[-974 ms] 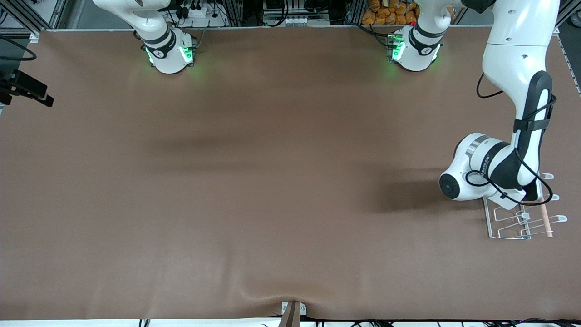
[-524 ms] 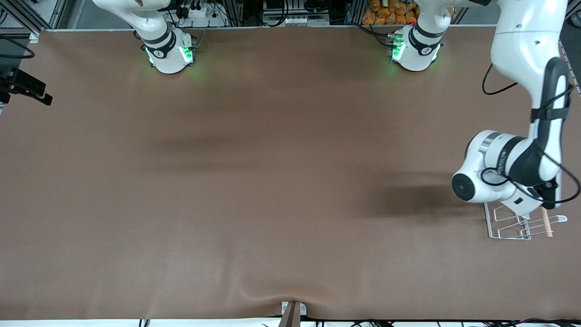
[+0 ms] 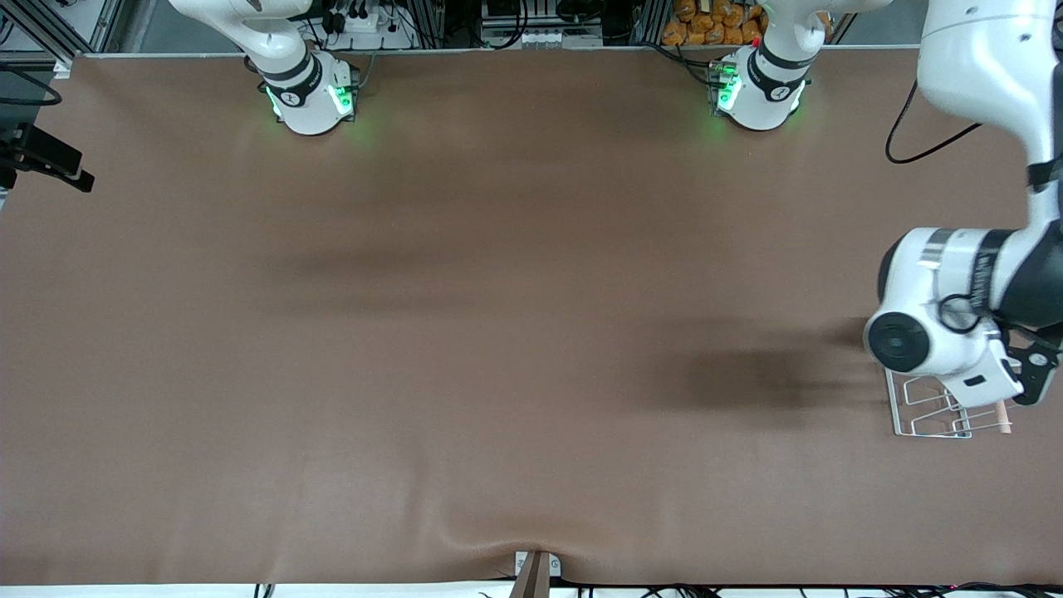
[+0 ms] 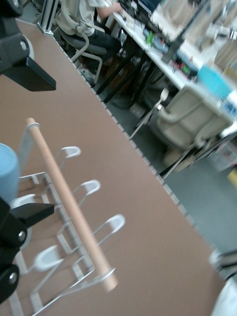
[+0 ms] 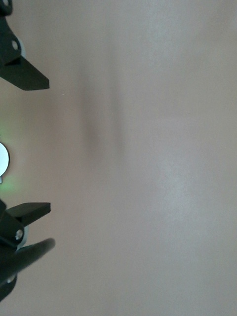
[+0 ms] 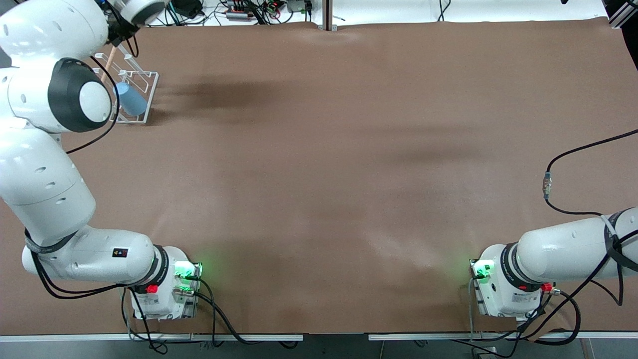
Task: Transfer cup to left arm and place on rack
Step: 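Move the held cup with the left gripper over the wire rack, then lower the cup onto the rack hooks and open the left gripper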
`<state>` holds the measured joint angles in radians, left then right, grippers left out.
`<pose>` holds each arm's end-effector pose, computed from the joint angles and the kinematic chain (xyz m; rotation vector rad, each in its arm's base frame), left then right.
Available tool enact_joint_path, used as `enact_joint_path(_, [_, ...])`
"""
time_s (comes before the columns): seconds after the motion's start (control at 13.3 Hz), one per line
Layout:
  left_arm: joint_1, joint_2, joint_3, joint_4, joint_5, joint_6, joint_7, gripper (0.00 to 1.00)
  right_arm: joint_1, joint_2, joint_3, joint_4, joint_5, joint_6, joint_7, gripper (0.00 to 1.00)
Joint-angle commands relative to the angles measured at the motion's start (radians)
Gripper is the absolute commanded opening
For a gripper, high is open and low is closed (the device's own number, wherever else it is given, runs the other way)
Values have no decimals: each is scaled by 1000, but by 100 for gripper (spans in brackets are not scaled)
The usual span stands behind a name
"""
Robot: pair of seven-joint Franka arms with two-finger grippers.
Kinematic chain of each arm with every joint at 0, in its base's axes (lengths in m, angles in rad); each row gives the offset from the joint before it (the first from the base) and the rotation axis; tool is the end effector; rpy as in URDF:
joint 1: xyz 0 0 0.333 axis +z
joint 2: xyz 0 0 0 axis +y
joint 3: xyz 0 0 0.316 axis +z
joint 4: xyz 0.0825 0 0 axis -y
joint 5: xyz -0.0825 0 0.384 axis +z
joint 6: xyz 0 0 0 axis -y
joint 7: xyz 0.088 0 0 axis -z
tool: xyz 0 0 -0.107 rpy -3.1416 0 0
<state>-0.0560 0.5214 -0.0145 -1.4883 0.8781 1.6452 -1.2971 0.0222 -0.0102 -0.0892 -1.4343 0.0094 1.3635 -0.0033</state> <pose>0.6748 0.0312 0.3783 -1.9833 -1.0660 -0.3270 0.5273 -0.0345 0.6754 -3.1264 0.0970 0.0942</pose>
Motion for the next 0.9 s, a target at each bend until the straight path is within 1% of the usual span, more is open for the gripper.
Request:
enact_joint_path(0.0, [8, -17, -5, 22, -65, -2, 117, 100, 8, -5, -4, 9, -16, -12, -6, 100])
enact_joint_path(0.15, [8, -38, -8, 22, -61, -2, 134, 100, 8, -5, -4, 9, -14, -12, -7, 100])
enact_joint_path(0.45, [2, -50, -22, 23, -73, 4, 261, 100, 7, -5, -4, 8, -11, -14, -7, 100])
enact_joint_path(0.52, [11, -50, -38, 38, -92, 22, 310, 100, 7, -5, -4, 8, -9, -15, -6, 100])
enact_joint_path(0.67, [15, -50, -39, 55, -171, 37, 360, 100, 7, -5, -4, 3, -8, -27, -6, 100])
enact_joint_path(0.82, [16, -49, -41, 60, -182, 62, 410, 100, 5, -5, -4, 3, -6, -56, -1, 100])
